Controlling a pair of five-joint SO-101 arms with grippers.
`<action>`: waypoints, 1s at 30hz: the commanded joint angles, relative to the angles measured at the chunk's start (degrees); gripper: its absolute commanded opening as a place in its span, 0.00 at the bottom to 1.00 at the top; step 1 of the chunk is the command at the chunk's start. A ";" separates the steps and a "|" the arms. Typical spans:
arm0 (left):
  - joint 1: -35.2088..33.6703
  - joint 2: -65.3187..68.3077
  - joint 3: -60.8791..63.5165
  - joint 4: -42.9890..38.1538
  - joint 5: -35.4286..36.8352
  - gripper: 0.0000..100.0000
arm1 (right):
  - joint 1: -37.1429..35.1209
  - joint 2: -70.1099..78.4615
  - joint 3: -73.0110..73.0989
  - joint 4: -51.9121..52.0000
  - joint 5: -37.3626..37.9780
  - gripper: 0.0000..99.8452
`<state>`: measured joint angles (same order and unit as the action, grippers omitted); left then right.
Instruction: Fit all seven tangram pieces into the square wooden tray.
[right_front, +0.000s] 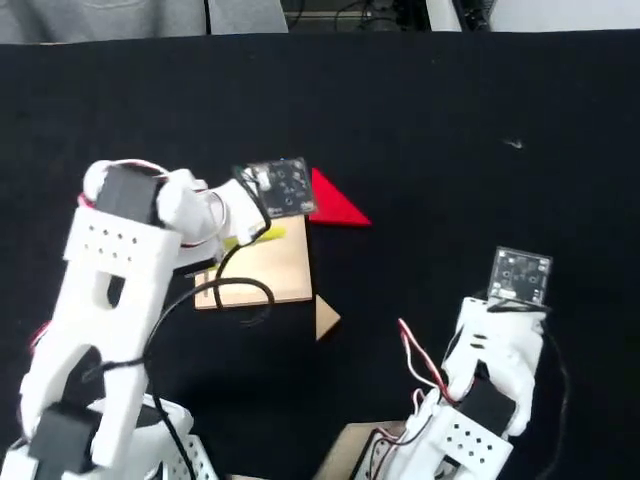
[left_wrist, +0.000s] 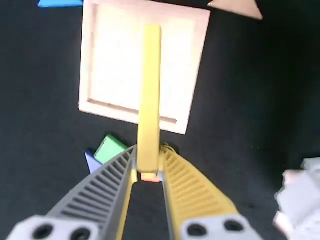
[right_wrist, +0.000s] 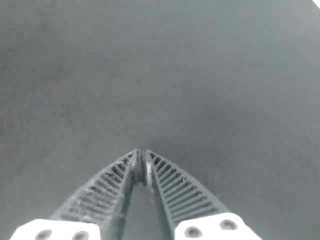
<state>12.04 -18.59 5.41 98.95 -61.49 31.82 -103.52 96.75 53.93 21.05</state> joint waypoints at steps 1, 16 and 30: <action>0.92 4.92 4.62 -7.91 -6.68 0.03 | -1.76 -5.05 -0.31 0.44 1.49 0.01; 3.56 24.00 9.98 -21.45 -13.98 0.03 | -1.76 -5.05 -0.31 0.44 1.49 0.01; 3.38 29.54 10.15 -23.56 -13.98 0.03 | -1.76 -5.05 -0.31 0.53 1.49 0.01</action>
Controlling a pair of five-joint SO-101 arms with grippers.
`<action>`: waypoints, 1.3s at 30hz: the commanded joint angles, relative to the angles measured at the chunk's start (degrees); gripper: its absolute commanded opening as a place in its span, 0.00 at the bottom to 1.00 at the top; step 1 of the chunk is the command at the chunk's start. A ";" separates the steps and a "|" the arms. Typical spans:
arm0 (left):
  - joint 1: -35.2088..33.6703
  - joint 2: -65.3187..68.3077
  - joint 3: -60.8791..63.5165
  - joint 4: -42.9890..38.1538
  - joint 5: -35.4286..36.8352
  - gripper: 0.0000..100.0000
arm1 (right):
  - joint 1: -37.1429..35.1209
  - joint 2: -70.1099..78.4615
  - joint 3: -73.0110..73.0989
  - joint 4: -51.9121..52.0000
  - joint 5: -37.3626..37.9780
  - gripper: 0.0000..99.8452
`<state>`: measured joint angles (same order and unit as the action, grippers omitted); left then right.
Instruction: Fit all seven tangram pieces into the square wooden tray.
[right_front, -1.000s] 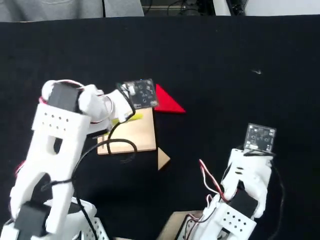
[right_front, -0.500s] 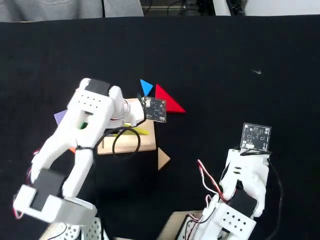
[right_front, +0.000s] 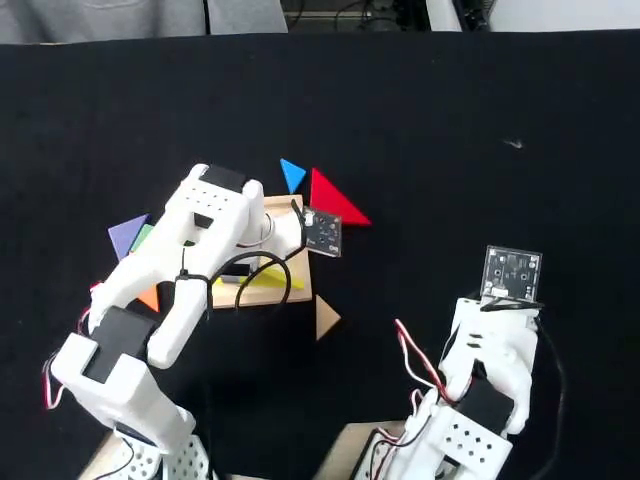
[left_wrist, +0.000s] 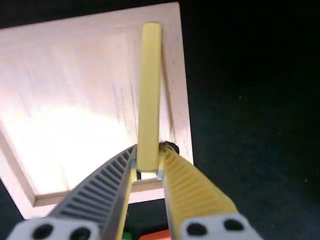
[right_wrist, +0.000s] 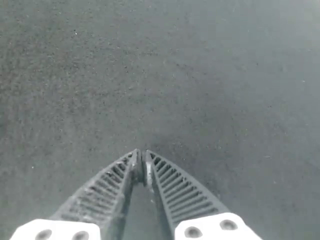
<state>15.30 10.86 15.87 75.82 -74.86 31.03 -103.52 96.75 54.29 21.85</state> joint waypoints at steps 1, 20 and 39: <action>-0.13 0.00 -0.40 -0.44 -0.62 0.03 | -0.97 -5.05 -0.31 0.18 0.70 0.01; -1.01 -0.44 -4.00 7.47 -0.53 0.03 | -0.97 -5.05 -0.31 0.18 0.70 0.01; 0.92 -0.35 -7.52 7.47 3.25 0.23 | -0.97 -5.05 -0.22 0.18 0.70 0.01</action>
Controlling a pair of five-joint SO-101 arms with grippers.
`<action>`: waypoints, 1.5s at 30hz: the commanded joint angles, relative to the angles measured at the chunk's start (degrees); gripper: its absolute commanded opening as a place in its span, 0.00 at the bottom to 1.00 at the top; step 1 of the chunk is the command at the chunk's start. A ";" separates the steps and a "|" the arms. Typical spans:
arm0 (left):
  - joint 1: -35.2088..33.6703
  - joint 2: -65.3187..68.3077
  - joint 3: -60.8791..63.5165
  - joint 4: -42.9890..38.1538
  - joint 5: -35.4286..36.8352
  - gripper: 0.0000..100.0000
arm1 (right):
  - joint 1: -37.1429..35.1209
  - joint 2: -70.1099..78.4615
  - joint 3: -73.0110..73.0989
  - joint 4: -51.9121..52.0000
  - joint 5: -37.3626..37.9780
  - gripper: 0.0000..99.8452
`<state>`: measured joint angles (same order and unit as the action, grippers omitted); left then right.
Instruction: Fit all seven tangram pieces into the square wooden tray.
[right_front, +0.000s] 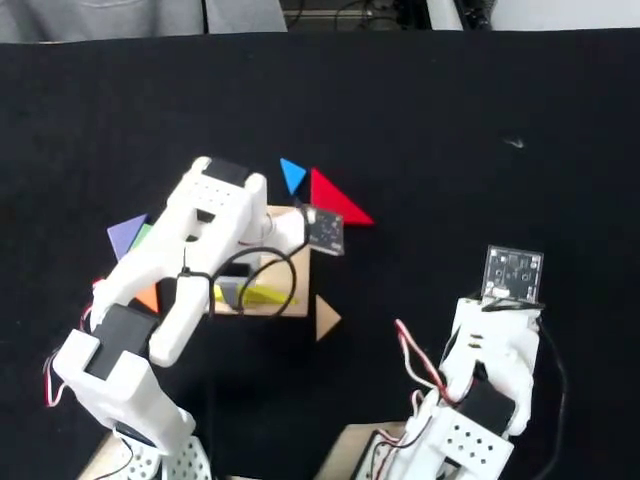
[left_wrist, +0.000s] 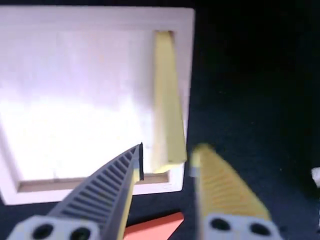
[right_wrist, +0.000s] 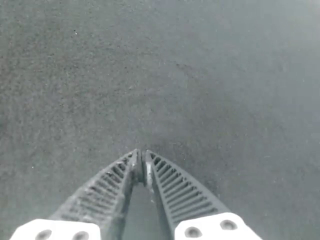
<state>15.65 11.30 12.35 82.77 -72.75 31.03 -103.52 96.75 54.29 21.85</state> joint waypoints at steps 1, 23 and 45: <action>0.57 -0.53 -4.44 0.44 1.05 0.22 | -0.97 -5.05 -0.22 0.18 0.70 0.01; -4.35 0.97 -12.44 -16.00 10.81 0.21 | -0.97 -5.05 -0.22 0.18 0.70 0.01; -5.32 6.24 1.10 -28.92 13.36 0.21 | -0.97 -5.05 -0.22 0.18 0.70 0.01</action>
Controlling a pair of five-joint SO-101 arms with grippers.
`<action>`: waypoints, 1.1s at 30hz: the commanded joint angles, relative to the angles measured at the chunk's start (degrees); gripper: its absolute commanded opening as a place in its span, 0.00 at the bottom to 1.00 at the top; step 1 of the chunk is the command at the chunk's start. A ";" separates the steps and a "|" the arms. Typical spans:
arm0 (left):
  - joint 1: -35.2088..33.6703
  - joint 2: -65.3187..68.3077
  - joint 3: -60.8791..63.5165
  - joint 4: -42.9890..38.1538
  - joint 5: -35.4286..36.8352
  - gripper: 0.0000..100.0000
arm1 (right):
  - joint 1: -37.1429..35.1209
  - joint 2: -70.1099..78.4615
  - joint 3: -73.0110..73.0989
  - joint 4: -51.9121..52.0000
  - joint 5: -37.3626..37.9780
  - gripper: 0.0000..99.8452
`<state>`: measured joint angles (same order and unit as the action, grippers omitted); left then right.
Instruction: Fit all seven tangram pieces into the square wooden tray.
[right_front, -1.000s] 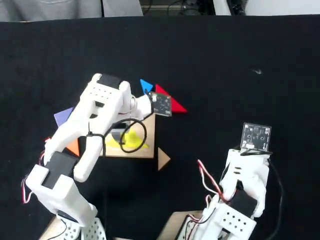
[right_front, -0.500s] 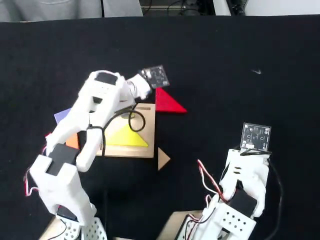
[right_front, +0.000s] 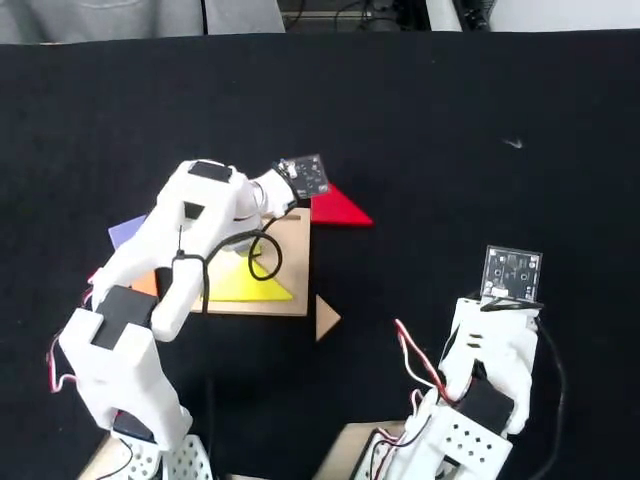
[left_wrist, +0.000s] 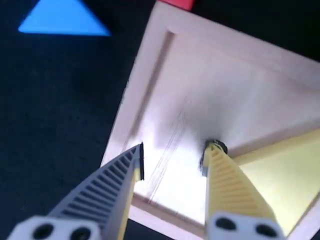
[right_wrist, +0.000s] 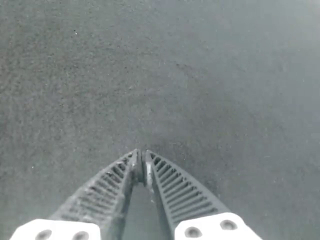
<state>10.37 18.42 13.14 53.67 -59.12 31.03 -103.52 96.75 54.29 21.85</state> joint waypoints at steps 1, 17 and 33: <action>-0.13 -0.97 0.22 0.26 -0.18 0.21 | -0.97 -5.05 -0.22 0.18 0.70 0.01; -5.93 -31.82 -0.22 12.22 21.63 0.21 | -1.05 -5.05 -0.22 0.18 0.70 0.01; -27.21 -72.62 40.13 12.13 34.64 0.21 | -17.85 -4.88 -16.84 9.23 6.95 0.11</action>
<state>-14.59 -49.71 41.01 69.67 -25.19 16.26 -103.52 85.49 62.81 28.18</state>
